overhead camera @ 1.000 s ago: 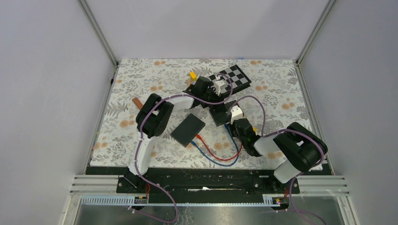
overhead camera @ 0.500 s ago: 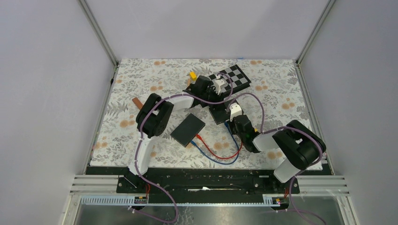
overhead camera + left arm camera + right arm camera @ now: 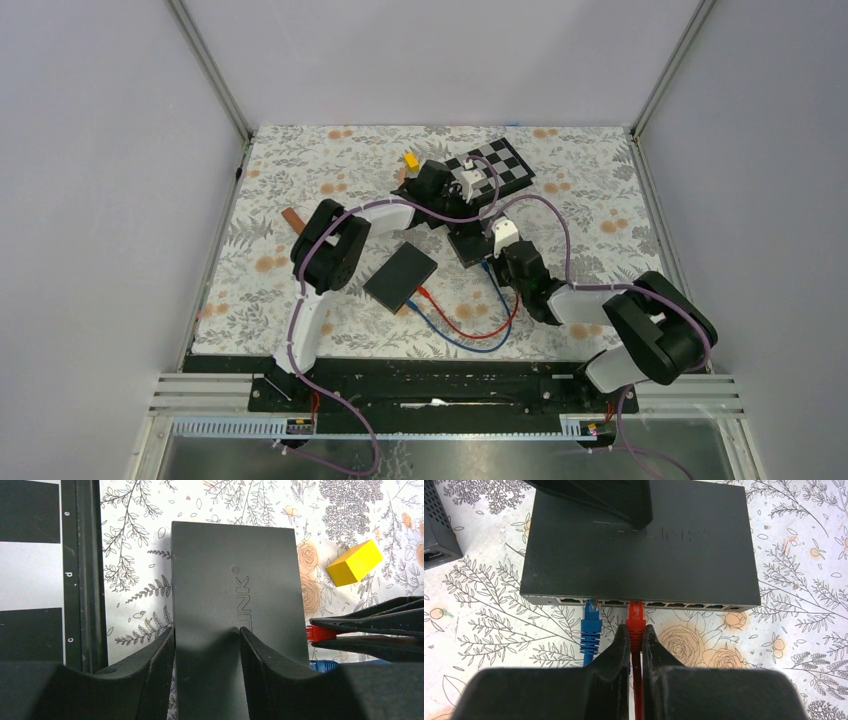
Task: Insert the plug into the switch port
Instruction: Reset both arms
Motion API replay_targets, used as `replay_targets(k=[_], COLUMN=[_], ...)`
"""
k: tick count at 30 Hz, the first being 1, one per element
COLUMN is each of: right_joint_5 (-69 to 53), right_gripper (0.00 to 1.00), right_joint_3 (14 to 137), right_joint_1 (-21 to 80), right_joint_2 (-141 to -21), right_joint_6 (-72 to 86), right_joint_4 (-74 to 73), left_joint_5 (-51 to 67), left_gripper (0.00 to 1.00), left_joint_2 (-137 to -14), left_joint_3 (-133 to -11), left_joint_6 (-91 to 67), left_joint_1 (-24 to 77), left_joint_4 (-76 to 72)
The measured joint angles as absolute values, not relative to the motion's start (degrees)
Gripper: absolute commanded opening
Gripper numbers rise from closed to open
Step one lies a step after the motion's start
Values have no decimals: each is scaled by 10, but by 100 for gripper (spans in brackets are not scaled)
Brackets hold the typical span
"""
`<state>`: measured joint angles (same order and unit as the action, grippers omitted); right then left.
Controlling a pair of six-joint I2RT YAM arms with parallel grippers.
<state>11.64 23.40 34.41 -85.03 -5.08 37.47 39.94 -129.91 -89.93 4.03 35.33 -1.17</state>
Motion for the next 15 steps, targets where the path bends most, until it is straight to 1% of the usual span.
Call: replay_targets(k=[6, 10, 11, 13, 15], right_joint_5=[115, 121, 122, 126, 134], right_gripper=[0, 1, 4, 17, 23], right_joint_3=[231, 206, 199, 188, 182], right_joint_1=[344, 344, 344, 344, 344], right_joint_2=[-853, -883, -884, -885, -883], right_joint_6=[-48, -37, -32, -23, -11], right_joint_4=[372, 437, 452, 473, 479], left_joint_5=[402, 404, 404, 406, 409], left_gripper=[49, 49, 49, 51, 52], left_joint_2=[-1299, -1301, -1301, -1301, -1303], left_joint_3=[-900, -900, -900, -901, -904], left_joint_6=[47, 60, 60, 61, 60], left_joint_1=[355, 356, 356, 356, 357], left_joint_4=[-9, -3, -3, -2, 1])
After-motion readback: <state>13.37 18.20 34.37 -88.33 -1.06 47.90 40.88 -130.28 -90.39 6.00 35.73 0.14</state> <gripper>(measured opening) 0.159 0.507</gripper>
